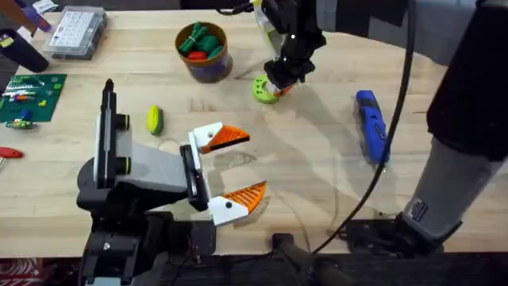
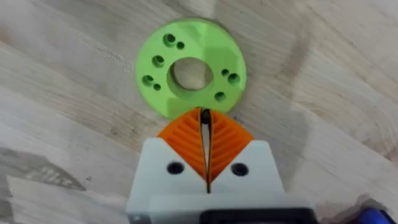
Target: Pick up the gripper from the table and insert it into the empty holder that is missing its gripper. Then pick up a screw, insert it into the mounting hole, and use the screwdriver to tighten it. Finally, clean up the table by picking up the vegetable and placing it into the bucket.
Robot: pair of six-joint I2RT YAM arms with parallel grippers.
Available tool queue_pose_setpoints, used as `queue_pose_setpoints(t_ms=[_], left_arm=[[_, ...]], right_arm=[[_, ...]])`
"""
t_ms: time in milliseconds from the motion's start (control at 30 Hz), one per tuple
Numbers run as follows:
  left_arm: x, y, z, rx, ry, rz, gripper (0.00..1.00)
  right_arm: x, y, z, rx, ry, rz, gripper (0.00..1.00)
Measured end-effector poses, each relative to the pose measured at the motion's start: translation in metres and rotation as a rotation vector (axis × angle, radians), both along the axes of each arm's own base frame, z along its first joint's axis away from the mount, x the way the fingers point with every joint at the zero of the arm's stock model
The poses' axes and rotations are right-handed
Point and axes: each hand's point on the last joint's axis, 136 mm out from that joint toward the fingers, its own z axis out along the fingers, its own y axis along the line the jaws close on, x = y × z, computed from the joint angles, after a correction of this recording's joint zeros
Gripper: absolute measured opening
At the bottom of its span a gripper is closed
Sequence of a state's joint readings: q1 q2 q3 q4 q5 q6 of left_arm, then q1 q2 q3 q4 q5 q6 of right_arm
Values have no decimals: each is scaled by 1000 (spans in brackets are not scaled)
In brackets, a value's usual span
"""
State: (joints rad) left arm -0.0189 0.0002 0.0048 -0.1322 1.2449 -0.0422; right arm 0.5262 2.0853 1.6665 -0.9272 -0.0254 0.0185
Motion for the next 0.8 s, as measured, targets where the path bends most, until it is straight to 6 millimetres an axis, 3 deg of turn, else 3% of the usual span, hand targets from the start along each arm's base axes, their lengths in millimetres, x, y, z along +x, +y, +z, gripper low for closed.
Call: queue_pose_setpoints(t_ms=[400,533,800], left_arm=[[0,0,0,0,2,0,990],[0,0,0,0,2,0,990],[0,0,0,0,2,0,990]], right_arm=[[-13,-8,10,-33,60,0,5],[-12,-6,32,-22,42,0,5],[-7,-3,94,18,-27,2,5]])
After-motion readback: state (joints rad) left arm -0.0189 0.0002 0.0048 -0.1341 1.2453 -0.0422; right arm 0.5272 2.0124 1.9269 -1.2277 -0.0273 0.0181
